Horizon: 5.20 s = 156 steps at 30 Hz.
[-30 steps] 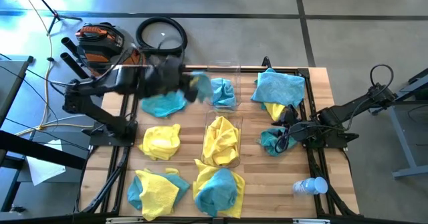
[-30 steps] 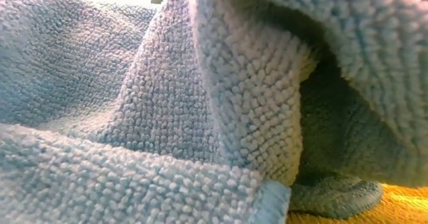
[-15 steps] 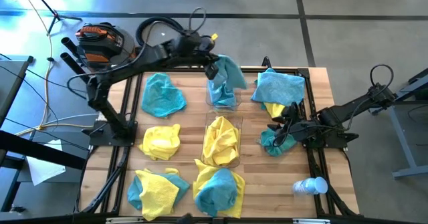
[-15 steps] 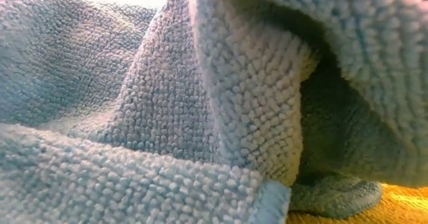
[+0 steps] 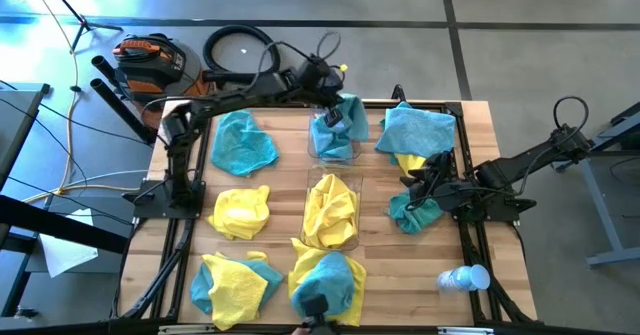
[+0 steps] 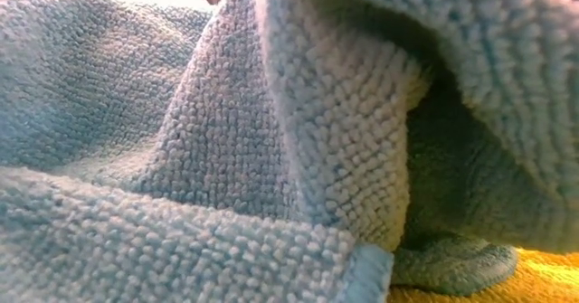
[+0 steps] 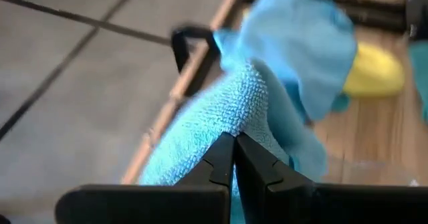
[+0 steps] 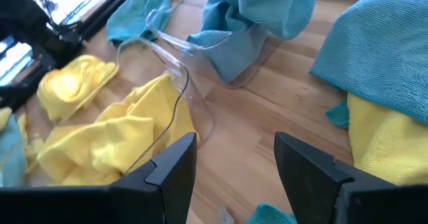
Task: Sort microfiber towel by color & place in baskets
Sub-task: Put the blue towel into the top transparent bin, then put the yellow towel into the bottom transparent bin
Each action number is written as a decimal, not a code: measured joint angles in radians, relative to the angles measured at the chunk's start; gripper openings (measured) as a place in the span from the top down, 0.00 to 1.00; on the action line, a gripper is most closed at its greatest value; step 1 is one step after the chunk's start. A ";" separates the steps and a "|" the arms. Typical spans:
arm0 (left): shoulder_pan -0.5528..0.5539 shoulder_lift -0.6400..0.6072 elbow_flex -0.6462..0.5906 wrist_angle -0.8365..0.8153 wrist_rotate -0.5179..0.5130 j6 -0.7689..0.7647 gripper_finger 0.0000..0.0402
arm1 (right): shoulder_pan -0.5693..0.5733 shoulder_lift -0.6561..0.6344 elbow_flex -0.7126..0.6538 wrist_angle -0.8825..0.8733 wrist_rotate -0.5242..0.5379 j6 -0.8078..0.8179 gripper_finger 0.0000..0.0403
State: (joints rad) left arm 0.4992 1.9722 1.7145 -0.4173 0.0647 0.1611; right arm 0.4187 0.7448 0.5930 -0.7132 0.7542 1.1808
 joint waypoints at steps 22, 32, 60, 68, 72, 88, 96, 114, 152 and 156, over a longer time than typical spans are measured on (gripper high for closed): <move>0.005 0.244 0.001 -0.030 0.045 0.132 1.00 | 0.000 0.001 0.000 0.000 0.003 0.105 0.51; 0.005 0.229 0.000 -0.100 0.006 0.130 0.84 | 0.000 0.001 0.000 0.000 0.021 0.106 0.51; -0.047 0.186 0.000 0.039 0.081 0.323 0.76 | 0.000 0.002 0.000 0.003 0.033 0.128 0.51; -0.051 0.242 0.000 -0.061 -0.044 0.319 0.76 | 0.000 0.002 0.000 0.013 0.033 0.129 0.51; -0.047 0.234 0.000 -0.056 -0.049 0.283 0.76 | 0.000 0.002 0.000 0.013 0.033 0.129 0.51; -0.065 0.001 0.000 -0.142 -0.178 0.073 0.77 | 0.000 0.001 0.000 -0.003 0.020 0.068 0.51; -0.147 -0.161 0.001 -0.357 -0.174 -0.208 0.77 | 0.000 0.001 0.000 -0.003 0.014 -0.038 0.51; -0.667 -0.349 0.000 -0.954 -0.354 -0.868 0.77 | 0.000 0.001 0.000 -0.007 0.014 -0.207 0.51; -1.395 -0.446 -0.635 -0.512 -0.190 -1.363 0.77 | 0.000 0.001 0.000 0.230 0.013 -0.055 0.51; -1.409 -0.445 -0.712 -0.418 -0.185 -1.349 0.77 | 0.000 0.001 0.000 0.230 0.014 -0.055 0.51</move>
State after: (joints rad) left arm -0.9094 1.5274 1.0025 -0.8356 -0.1203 -1.1879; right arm 0.4187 0.7460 0.5931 -0.4828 0.7677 1.1259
